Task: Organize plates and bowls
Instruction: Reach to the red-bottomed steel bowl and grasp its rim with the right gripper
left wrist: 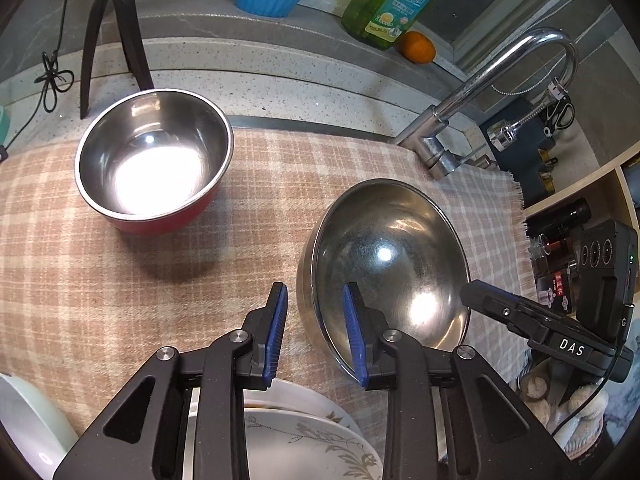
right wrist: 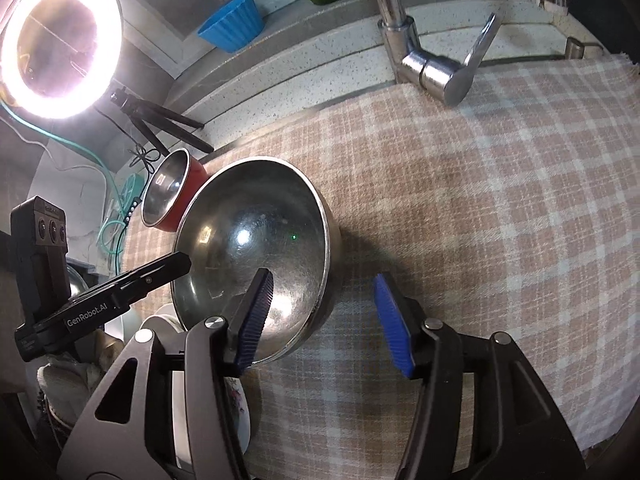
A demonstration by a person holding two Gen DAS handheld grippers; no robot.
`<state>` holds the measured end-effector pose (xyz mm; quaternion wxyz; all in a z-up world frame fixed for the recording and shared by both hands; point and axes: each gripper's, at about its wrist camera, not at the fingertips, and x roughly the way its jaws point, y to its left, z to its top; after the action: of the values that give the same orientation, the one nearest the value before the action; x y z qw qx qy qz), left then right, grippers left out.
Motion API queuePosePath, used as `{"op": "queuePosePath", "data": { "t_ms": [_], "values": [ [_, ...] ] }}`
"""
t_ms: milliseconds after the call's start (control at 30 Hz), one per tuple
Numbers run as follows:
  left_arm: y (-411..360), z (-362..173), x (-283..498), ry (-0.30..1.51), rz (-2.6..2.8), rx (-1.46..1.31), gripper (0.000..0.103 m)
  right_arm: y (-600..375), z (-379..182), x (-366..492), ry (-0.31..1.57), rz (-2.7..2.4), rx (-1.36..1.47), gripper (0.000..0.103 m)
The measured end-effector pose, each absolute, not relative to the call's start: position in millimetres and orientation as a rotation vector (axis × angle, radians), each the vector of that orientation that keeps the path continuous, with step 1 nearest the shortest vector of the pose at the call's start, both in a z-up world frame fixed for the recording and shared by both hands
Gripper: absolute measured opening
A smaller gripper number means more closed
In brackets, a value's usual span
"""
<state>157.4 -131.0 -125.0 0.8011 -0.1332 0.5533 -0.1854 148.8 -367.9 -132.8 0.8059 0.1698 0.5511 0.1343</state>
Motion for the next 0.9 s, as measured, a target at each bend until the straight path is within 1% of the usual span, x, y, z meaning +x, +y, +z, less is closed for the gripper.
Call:
{"op": "queuePosePath", "data": {
  "t_ms": [33,133,367,633,900],
  "values": [
    [-130.1,-123.5,157.0,1.182,-0.396,-0.284,0.027,-369.2,-129.7,147.6,1.169,0.289,0.37,0.061],
    [-125.4,-117.2,154.5,1.164,-0.397,-0.284,0.027,-369.5,-118.3,144.1,1.13,0.28,0.359,0.066],
    [-99.8,-105.9,147.1,1.131,-0.382,-0.327,0.027,-361.3,-89.6,141.0,1.064,0.308,0.338,0.066],
    [-48.7,-92.3,143.5,1.085,-0.325,-0.377,0.027,-324.2,-57.4,148.1,1.017,0.409,0.296,0.066],
    [-0.1,-90.5,159.8,1.06,-0.23,-0.43,0.027,-281.4,-55.5,179.2,1.046,0.499,0.3,0.066]
  ]
}}
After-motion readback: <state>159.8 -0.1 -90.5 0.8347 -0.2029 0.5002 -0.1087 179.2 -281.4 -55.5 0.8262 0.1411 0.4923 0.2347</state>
